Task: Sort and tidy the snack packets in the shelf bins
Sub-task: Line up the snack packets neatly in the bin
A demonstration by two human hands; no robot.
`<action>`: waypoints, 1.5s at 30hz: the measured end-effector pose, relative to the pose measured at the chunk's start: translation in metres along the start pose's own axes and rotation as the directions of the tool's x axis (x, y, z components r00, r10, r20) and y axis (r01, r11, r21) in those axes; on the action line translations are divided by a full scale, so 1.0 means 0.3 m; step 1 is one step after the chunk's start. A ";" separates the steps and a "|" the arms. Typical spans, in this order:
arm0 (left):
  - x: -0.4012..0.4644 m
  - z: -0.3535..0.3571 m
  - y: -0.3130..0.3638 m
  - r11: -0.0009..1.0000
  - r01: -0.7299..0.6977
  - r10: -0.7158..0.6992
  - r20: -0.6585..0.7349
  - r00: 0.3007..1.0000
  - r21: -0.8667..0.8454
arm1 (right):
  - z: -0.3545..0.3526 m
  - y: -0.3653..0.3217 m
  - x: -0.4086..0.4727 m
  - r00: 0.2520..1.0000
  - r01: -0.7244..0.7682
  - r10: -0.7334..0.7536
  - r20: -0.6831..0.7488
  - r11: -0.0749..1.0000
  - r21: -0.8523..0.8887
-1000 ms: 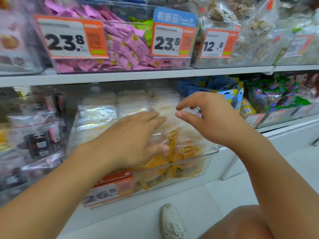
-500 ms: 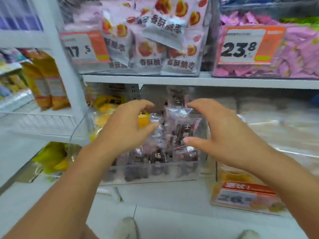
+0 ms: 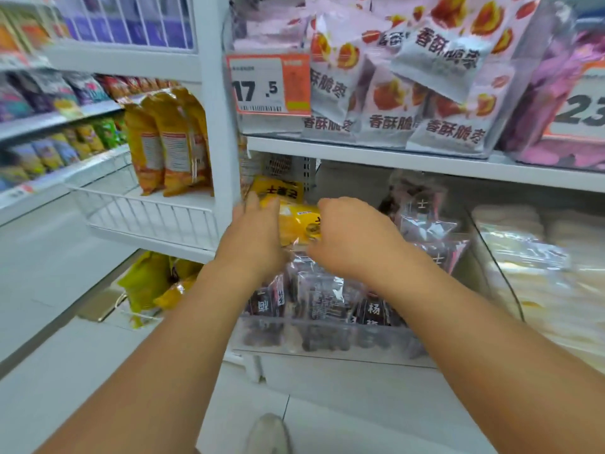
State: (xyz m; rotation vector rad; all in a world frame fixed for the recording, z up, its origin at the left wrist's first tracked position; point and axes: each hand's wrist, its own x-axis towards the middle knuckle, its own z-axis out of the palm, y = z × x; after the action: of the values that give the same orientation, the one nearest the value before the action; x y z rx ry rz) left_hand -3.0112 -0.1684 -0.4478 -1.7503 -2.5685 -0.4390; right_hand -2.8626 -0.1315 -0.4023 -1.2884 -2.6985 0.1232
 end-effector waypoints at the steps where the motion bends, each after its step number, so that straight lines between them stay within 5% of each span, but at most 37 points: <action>1: 0.010 -0.004 -0.007 1.000 0.000 0.000 -0.007 1.000 0.010 | 0.015 -0.011 0.044 0.996 -0.039 0.037 0.084 0.999 0.015; 4: 0.036 -0.009 -0.037 0.994 -0.045 0.044 0.015 0.999 0.098 | 0.046 -0.016 0.153 0.935 -0.188 0.168 0.312 0.981 0.036; 7: 0.037 -0.014 -0.047 0.990 -0.045 0.040 0.043 0.998 0.130 | 0.045 -0.007 0.206 0.900 -0.171 0.143 0.412 0.985 0.032; 11: 0.031 -0.040 -0.042 0.995 -0.017 0.015 0.019 1.000 0.094 | 0.030 -0.006 0.206 0.933 -0.172 0.135 0.333 0.982 0.082; 15: 0.028 -0.065 -0.059 0.974 -0.090 0.060 -0.148 0.987 -0.206 | 0.042 0.012 0.218 0.966 -0.208 0.158 0.203 0.944 0.256; 18: -0.003 -0.071 -0.069 0.836 -0.129 0.002 -0.232 0.973 -0.534 | 0.040 0.034 0.199 0.984 -0.172 0.134 0.120 0.898 0.405; 21: -0.028 -0.083 -0.092 0.575 -0.107 -0.165 -0.243 0.956 -0.811 | 0.008 0.042 0.146 0.993 -0.121 0.098 0.072 0.840 0.529; 26: -0.047 -0.095 -0.104 0.306 -0.138 -0.257 -0.221 0.941 -0.942 | -0.007 0.012 0.112 0.980 -0.197 0.132 0.146 0.705 0.681; 29: -0.064 -0.101 -0.050 0.134 0.015 -0.280 -0.024 0.960 -0.991 | -0.005 -0.001 0.090 0.947 -0.304 0.270 0.175 0.574 0.760; 33: -0.099 -0.149 0.018 -0.053 0.148 -0.037 0.150 0.988 -0.988 | -0.048 0.038 0.014 0.924 -0.324 0.362 0.125 0.566 0.758; 37: -0.162 -0.148 0.109 0.074 0.103 0.302 0.121 0.946 -0.992 | -0.122 0.089 -0.140 0.929 -0.249 0.369 -0.009 0.645 0.723; 39: -0.183 -0.143 0.161 0.107 0.027 0.333 0.062 0.941 -0.994 | -0.143 0.112 -0.212 0.931 -0.181 0.351 -0.103 0.686 0.705; 41: -0.199 -0.151 0.208 0.038 0.027 0.284 0.037 0.958 -0.999 | -0.159 0.150 -0.262 0.914 -0.101 0.352 -0.200 0.676 0.730; 45: -0.210 -0.165 0.330 -0.084 0.062 0.271 0.037 0.962 -0.995 | -0.219 0.314 -0.334 0.821 0.044 0.470 -0.324 0.513 0.857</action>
State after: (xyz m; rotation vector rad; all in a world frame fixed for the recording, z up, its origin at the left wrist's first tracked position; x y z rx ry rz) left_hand -2.9045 -0.2037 -0.3879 -2.1625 -1.9099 -3.0024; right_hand -2.7171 -0.1494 -0.3603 -1.0777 -1.5667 0.8598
